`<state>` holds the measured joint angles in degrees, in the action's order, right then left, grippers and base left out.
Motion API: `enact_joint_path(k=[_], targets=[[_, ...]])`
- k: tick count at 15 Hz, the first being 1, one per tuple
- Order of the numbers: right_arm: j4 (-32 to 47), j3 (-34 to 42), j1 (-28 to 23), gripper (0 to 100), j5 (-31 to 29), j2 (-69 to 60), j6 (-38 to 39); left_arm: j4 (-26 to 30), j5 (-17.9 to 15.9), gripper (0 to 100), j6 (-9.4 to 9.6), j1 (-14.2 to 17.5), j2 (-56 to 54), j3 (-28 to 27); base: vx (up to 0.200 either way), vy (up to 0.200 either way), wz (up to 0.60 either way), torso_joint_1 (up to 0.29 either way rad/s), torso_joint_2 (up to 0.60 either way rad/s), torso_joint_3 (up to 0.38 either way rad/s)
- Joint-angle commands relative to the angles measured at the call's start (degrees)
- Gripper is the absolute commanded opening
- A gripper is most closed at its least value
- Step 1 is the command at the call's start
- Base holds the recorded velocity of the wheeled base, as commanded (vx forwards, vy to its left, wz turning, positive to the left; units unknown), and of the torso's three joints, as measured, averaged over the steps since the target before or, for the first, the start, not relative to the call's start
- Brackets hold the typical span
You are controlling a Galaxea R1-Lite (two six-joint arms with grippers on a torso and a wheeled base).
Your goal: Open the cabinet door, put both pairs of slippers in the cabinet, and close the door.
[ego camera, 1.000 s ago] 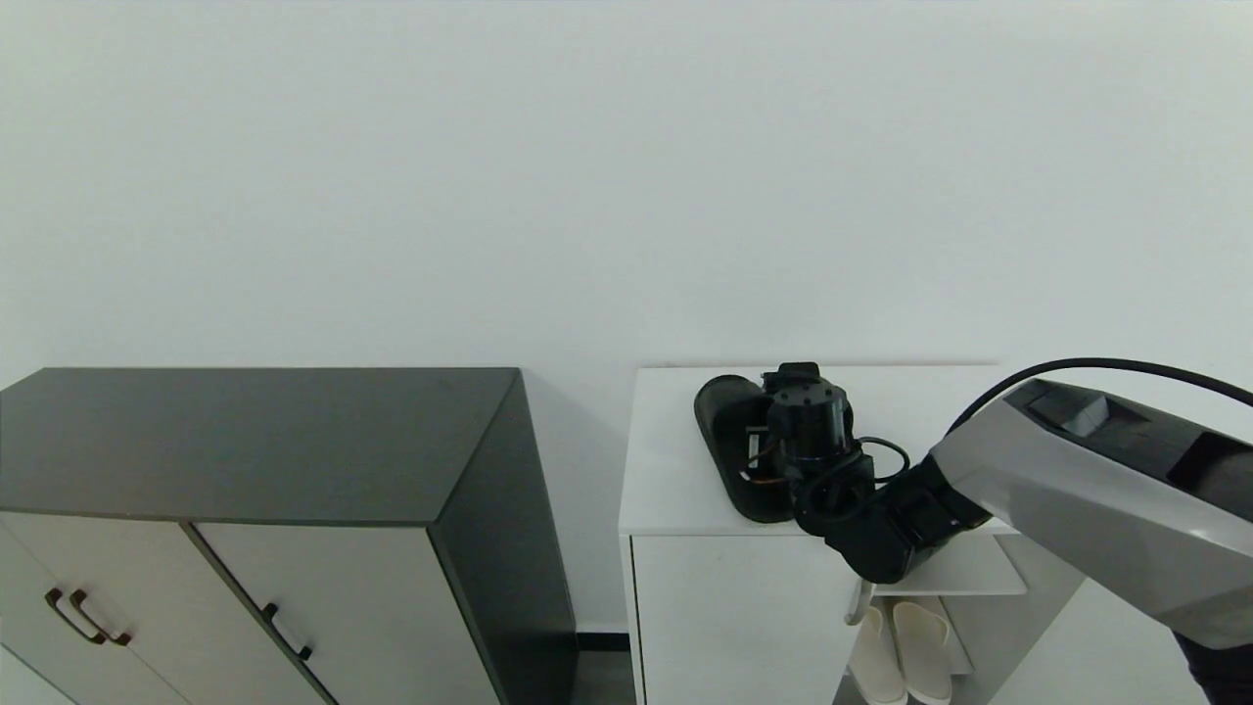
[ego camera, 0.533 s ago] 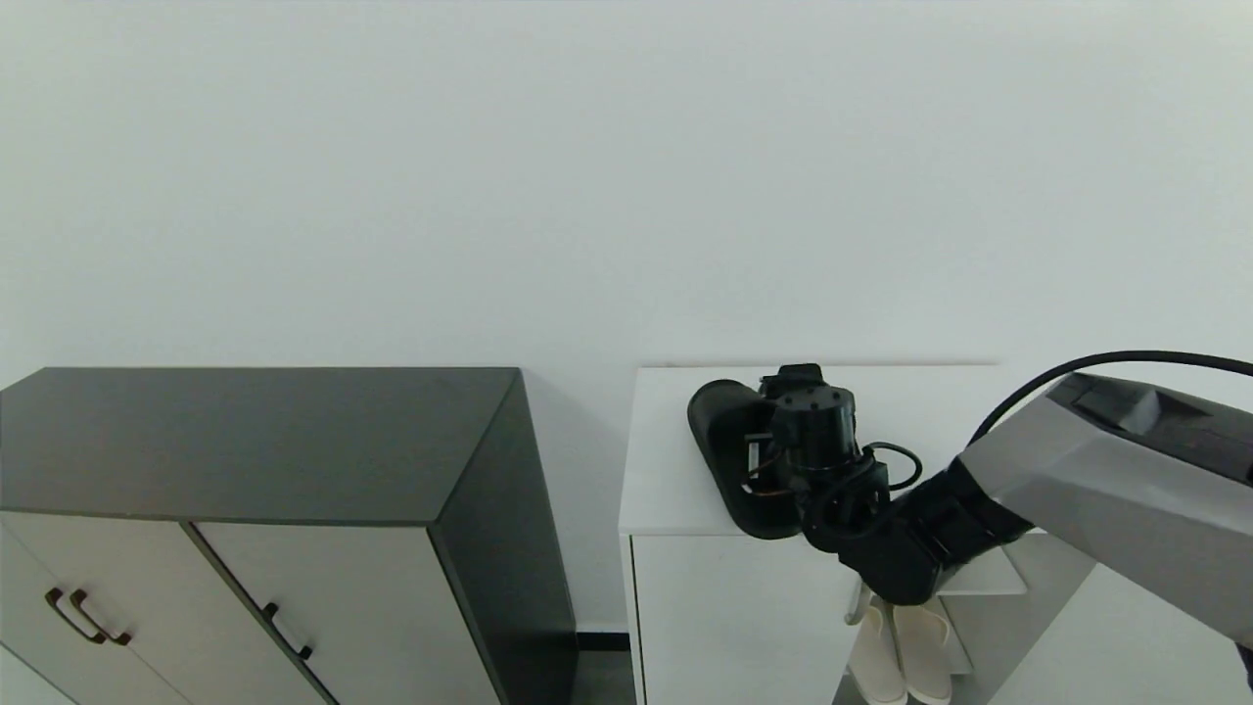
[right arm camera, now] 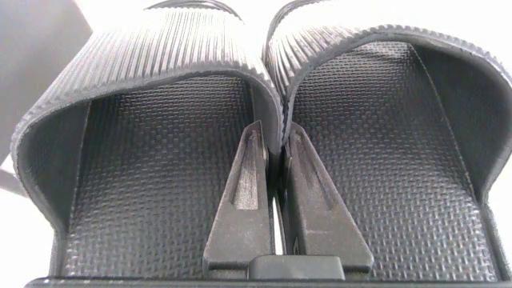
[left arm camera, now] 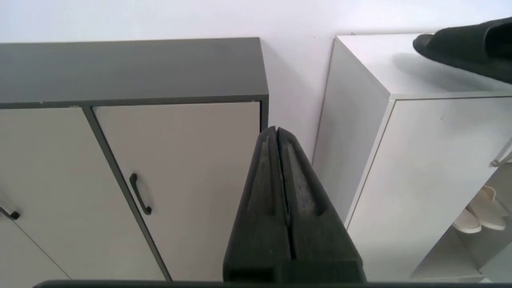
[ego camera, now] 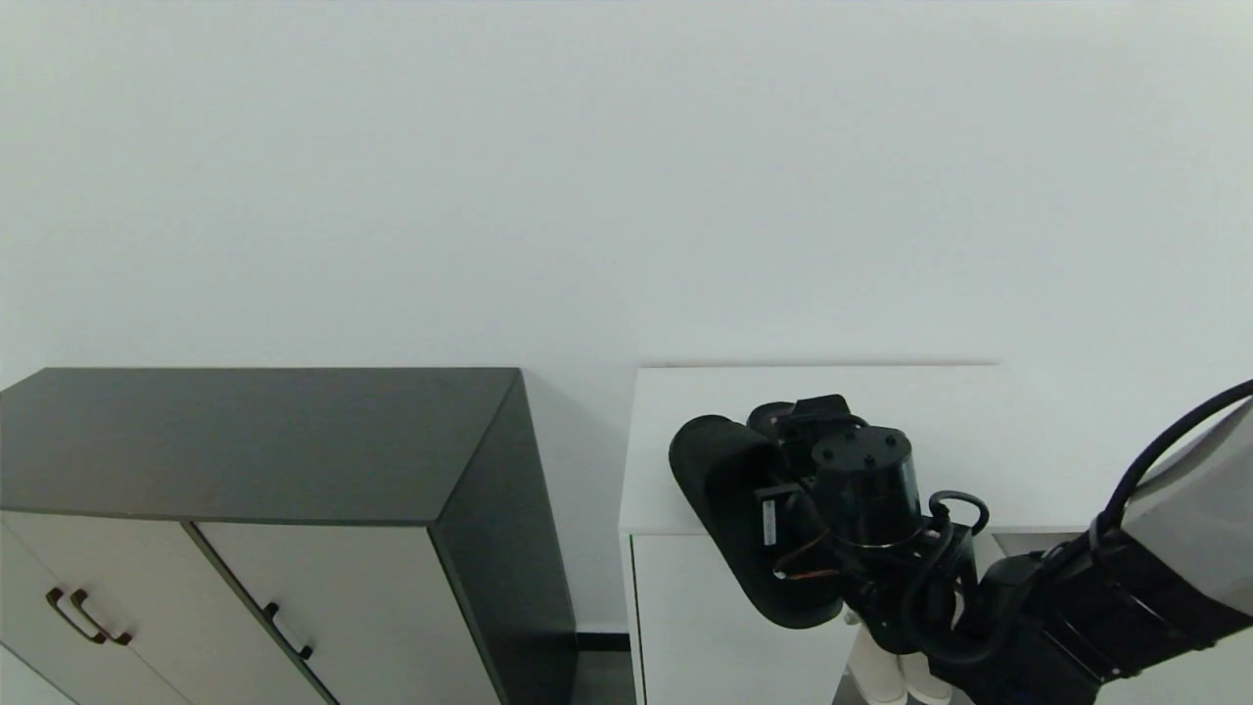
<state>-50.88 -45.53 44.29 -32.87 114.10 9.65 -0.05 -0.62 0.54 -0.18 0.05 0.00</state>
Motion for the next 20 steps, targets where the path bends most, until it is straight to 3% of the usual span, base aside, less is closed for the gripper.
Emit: enact_joint_path(k=[1, 7, 20], targets=[[-0.09, 0.62, 0.27, 0, -0.09, -1.43, 0.1, -0.04, 0.01, 0, -0.01, 0.01, 0.04, 0.0, 0.0, 0.0, 0.0, 0.0, 0.0, 0.0], [-0.09, 1.59, -0.43, 0, -0.09, -1.43, 0.1, 0.05, 0.01, 0, -0.01, 0.01, 0.04, 0.0, 0.0, 0.0, 0.0, 0.0, 0.0, 0.0], [-0.09, 2.82, -0.78, 0, -0.09, -1.25, -0.07, 0.05, -0.17, 0, -0.1, 0.01, 0.04, 0.0, -0.2, 0.0, 0.0, 0.002, 0.0, 0.002]])
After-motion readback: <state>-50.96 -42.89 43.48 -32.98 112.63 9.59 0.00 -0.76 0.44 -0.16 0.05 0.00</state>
